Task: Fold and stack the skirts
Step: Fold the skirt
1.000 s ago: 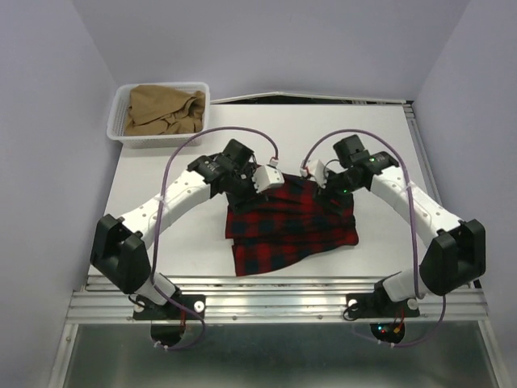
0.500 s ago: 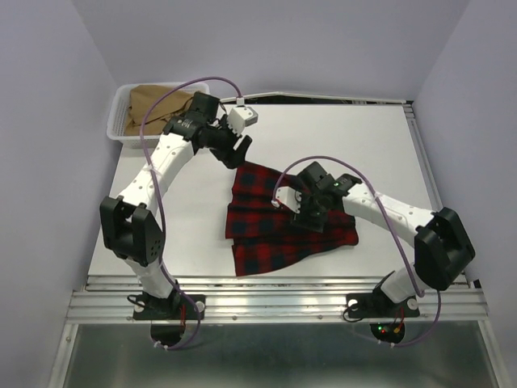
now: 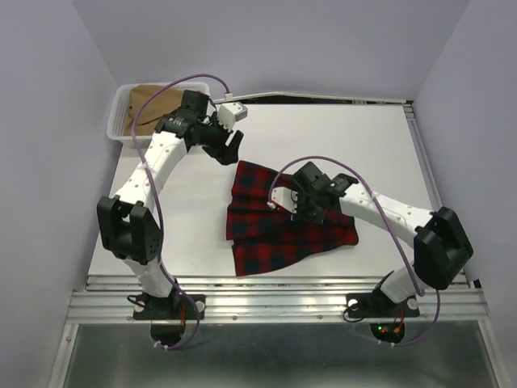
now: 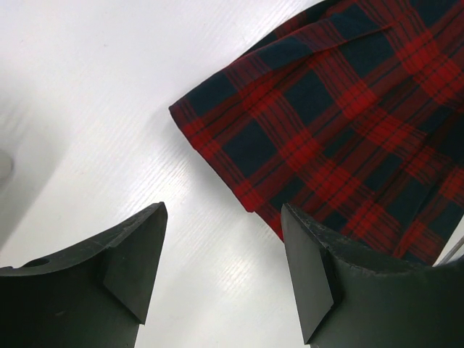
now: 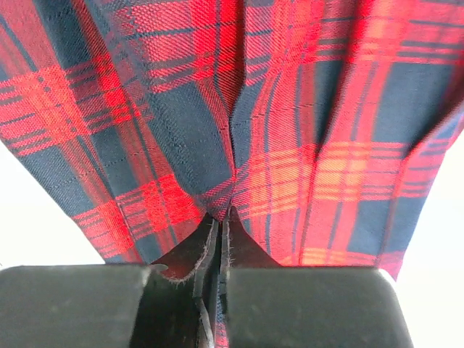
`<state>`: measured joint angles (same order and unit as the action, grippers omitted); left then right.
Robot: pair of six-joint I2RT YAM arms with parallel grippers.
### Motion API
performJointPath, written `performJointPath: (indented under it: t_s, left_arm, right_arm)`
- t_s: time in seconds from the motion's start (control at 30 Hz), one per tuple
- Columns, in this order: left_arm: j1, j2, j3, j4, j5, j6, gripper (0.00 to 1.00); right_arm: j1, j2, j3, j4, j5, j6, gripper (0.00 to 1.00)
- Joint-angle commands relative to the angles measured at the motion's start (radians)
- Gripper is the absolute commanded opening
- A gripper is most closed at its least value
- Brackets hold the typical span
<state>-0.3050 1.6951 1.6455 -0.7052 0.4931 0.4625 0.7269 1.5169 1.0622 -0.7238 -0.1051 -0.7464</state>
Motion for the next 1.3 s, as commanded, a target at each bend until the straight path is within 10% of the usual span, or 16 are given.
performJointPath:
  t_s: [0.0,0.23,0.6,0.73,1.27]
  left_arm:
    - [0.007,-0.022,0.007,0.004,0.018,-0.002,0.76]
    - [0.010,-0.032,0.004,-0.002,0.012,0.004,0.76]
    - [0.009,0.026,0.022,-0.078,0.076,0.056,0.73]
    - [-0.017,0.069,0.060,-0.172,0.162,0.123,0.72]
    - [-0.217,0.230,-0.047,-0.171,0.017,0.150,0.58]
  right_arm:
    - [0.003,-0.066,0.143,-0.071,-0.042,0.007,0.01]
    - [0.003,-0.164,0.233,-0.221,-0.065,-0.007,0.01]
    - [0.003,-0.209,-0.132,-0.106,-0.070,-0.045,0.02]
    - [0.012,-0.164,-0.192,-0.046,-0.096,-0.010,0.71]
    - [-0.219,-0.253,0.001,-0.105,-0.139,0.188,0.77]
